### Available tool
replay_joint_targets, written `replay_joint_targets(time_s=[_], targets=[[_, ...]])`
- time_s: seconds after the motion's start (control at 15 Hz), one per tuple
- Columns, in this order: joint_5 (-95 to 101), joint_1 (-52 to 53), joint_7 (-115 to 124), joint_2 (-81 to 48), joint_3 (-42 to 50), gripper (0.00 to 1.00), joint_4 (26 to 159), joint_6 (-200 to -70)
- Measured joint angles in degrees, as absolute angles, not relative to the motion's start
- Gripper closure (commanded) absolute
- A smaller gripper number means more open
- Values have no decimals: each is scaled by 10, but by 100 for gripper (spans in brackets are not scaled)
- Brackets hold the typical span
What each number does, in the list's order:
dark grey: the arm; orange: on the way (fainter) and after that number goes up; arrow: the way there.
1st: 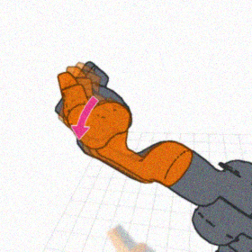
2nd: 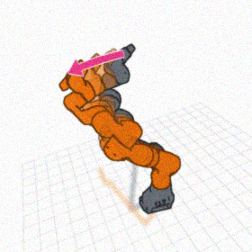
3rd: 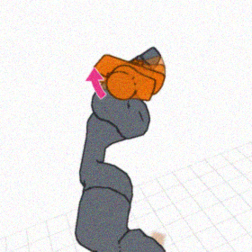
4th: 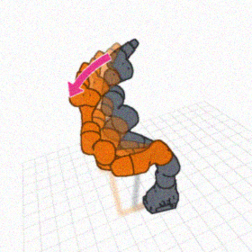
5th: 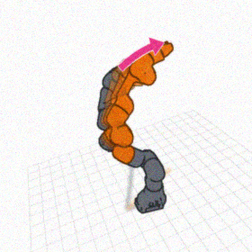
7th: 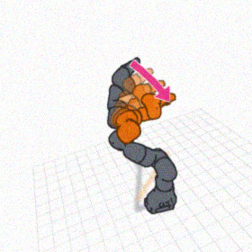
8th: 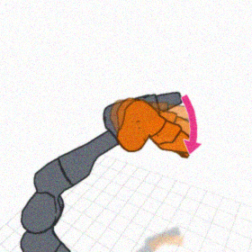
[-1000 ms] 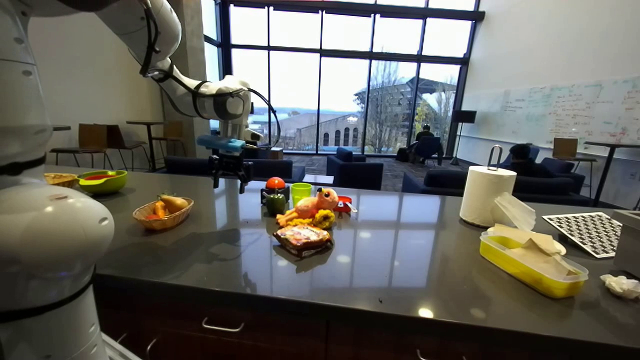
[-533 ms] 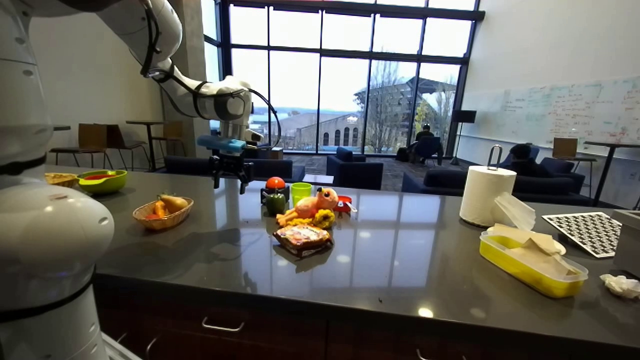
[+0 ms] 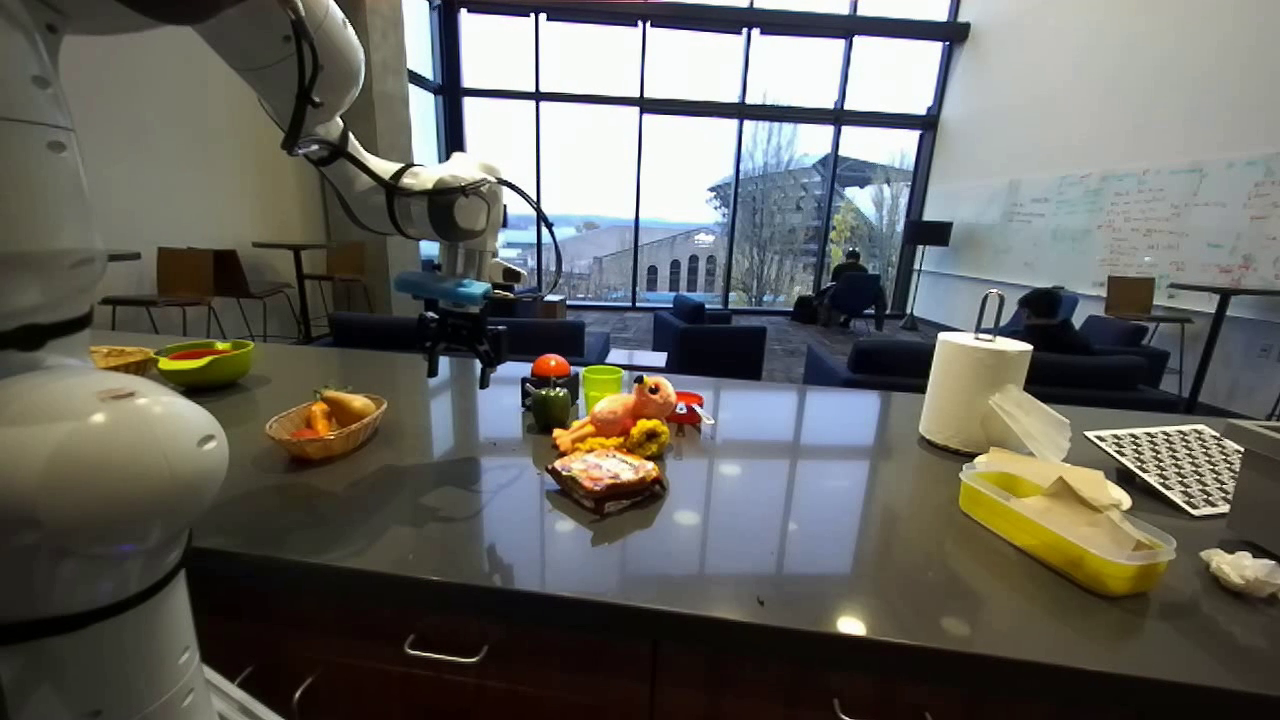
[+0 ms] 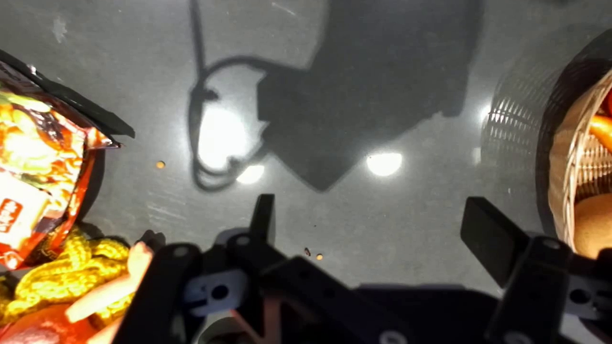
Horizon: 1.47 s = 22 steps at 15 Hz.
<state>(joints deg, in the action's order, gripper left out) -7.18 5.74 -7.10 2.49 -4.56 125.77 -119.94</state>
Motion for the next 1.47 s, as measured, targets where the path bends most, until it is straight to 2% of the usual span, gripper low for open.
replay_joint_targets(time_s=[0.67,1.47], targets=[[-72,90,-69,0,-88,0,1248,-1217],[-71,124,-62,-95,-127,0,1173,-1252]])
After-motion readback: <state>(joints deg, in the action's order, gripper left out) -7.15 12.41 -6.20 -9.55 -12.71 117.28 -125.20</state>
